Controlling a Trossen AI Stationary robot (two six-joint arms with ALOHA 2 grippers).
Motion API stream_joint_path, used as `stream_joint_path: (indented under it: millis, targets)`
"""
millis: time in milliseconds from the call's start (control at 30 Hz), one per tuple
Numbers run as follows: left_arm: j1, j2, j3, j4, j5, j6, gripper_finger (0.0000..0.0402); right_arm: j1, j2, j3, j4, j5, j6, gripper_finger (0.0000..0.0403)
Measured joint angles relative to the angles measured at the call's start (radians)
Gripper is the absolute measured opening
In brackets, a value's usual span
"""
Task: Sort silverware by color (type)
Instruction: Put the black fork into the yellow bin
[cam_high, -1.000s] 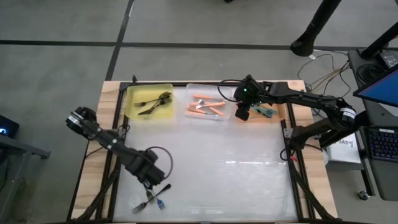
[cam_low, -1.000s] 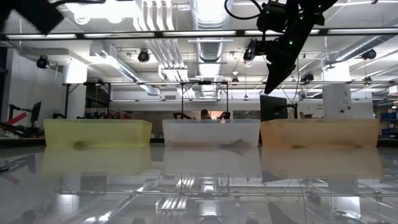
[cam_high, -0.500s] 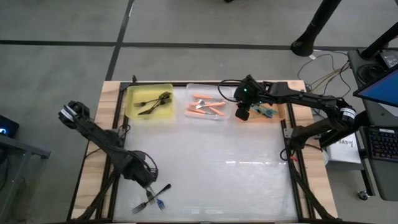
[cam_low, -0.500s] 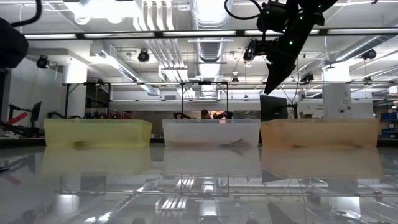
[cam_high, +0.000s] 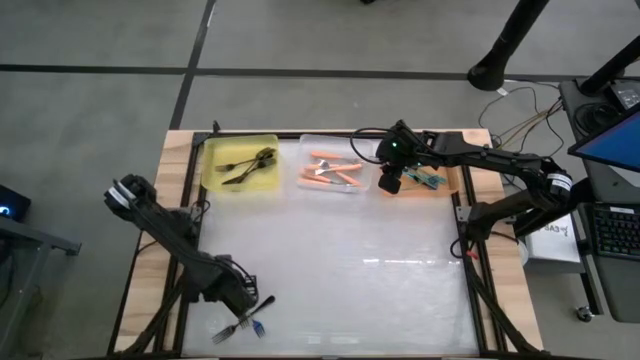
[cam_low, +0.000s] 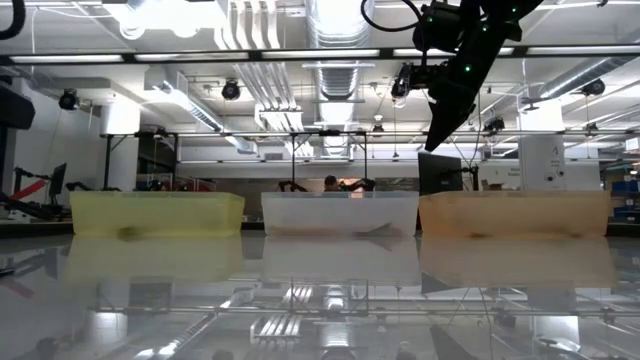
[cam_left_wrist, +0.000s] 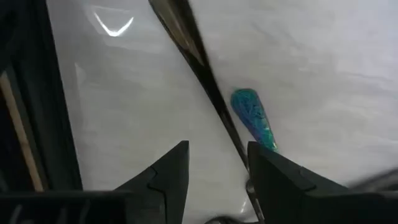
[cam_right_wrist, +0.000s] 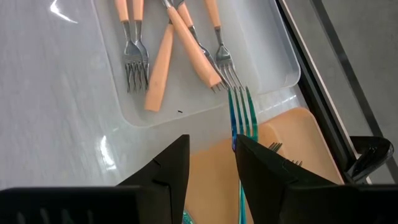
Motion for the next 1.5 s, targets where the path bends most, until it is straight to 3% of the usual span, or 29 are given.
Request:
stream_joint_path:
  millis: [367,867,1033,1233,1500]
  targets:
    - [-0.014,0.082,0.002,0.070,0.032,0.000,0.0141,0.000,0.000,0.000,0.000,0.000,0.000,0.0121]
    - [-0.026,0.129,-0.009,0.131,0.029,0.003,0.0096,0.000,0.000,0.000,0.000,0.000,0.000,0.0121]
    - [-0.027,0.129,-0.014,0.140,0.026,0.059,0.0072,0.000,0.000,0.000,0.000,0.000,0.000,0.0121]
    - [-0.027,0.131,-0.015,0.139,0.020,0.101,0.0008,0.000,0.000,0.000,0.000,0.000,0.000,0.0121]
    - [-0.028,0.095,-0.020,0.124,0.029,0.100,0.0003,0.000,0.000,0.000,0.000,0.000,0.000,0.0121]
